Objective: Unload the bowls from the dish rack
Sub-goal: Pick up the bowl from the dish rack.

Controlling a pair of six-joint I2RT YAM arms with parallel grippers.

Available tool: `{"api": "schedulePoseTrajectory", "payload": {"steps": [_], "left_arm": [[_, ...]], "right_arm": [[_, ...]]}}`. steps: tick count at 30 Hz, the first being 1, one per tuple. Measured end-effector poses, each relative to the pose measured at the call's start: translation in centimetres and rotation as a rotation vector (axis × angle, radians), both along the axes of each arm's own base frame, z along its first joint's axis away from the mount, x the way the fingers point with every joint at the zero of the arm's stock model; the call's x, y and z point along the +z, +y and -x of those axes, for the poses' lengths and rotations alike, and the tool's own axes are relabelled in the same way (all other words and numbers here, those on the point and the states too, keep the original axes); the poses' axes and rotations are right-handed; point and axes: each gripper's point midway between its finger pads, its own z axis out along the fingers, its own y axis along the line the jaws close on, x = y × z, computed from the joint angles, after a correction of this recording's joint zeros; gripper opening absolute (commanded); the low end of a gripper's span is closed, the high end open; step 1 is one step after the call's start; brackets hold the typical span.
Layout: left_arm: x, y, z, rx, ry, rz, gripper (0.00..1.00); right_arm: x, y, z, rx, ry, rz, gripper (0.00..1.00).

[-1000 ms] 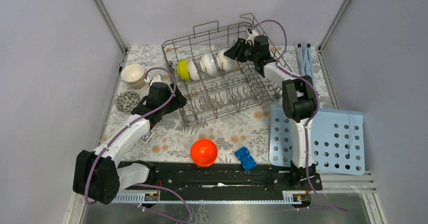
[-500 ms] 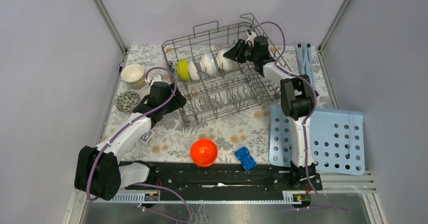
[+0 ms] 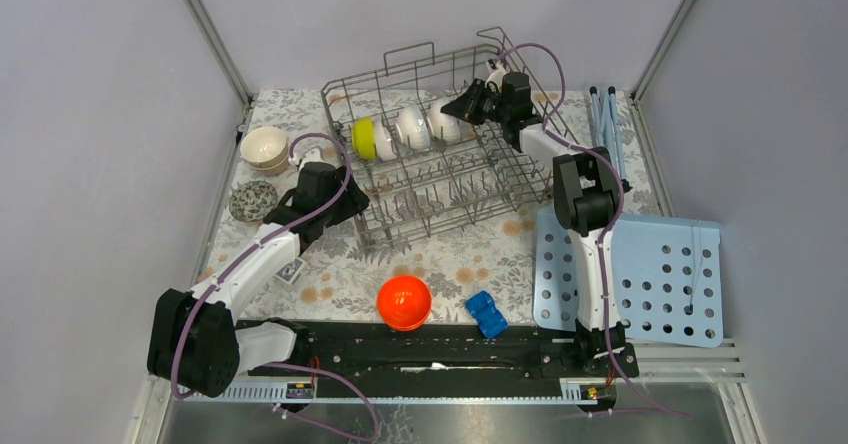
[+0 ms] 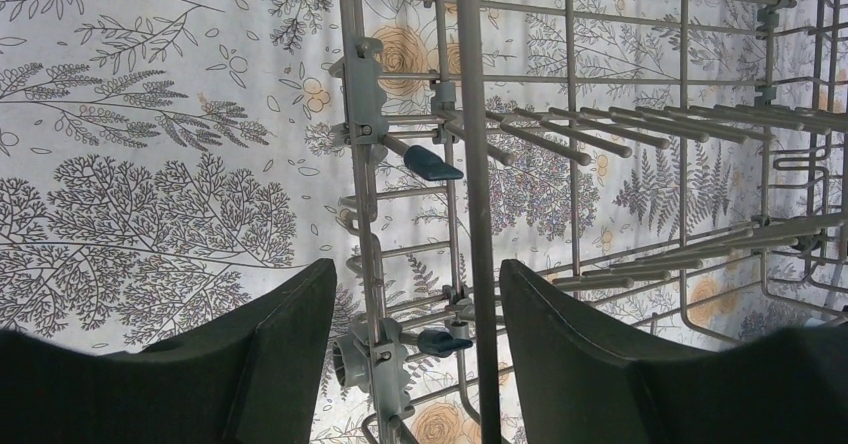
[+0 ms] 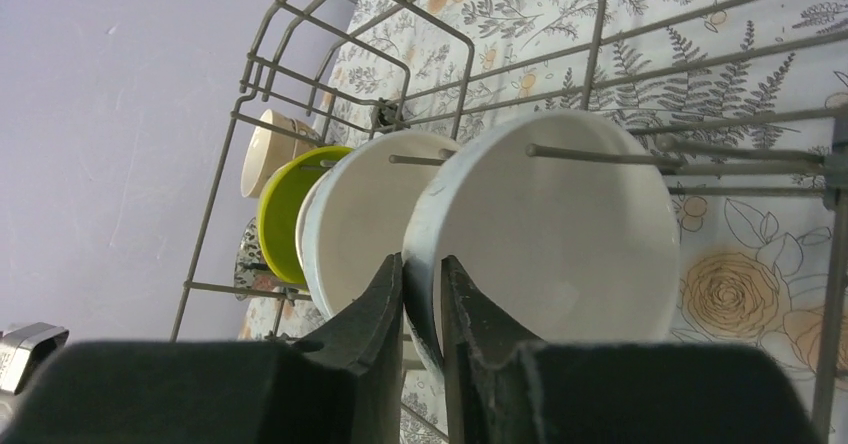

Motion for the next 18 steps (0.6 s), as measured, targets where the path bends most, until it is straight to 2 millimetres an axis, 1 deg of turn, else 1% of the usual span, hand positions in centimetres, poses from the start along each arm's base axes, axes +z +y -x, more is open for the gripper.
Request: {"api": "schedulePoseTrajectory", "payload": {"steps": [3,4,8,18], "left_arm": [[0.02,-0.01,0.01,-0.001,0.000,0.000,0.64],[0.03,-0.01,0.01,-0.001,-0.001,0.000,0.64],[0.05,0.00,0.01,0.000,-0.001,0.001,0.61],[0.23,0.01,-0.18,0.010,-0.007,0.011,0.48]], "right_arm": [[0.24,0.12,-0.21,0.001,-0.015,-0.018,0.01],[0.26,0.10,-0.20,0.002,-0.008,-0.026,0.00],[0.25,0.15,-0.01,0.006,0.035,-0.072,0.00],[0.77,-0.76,0.00,-0.014,0.145,-0.166,0.00]]}}
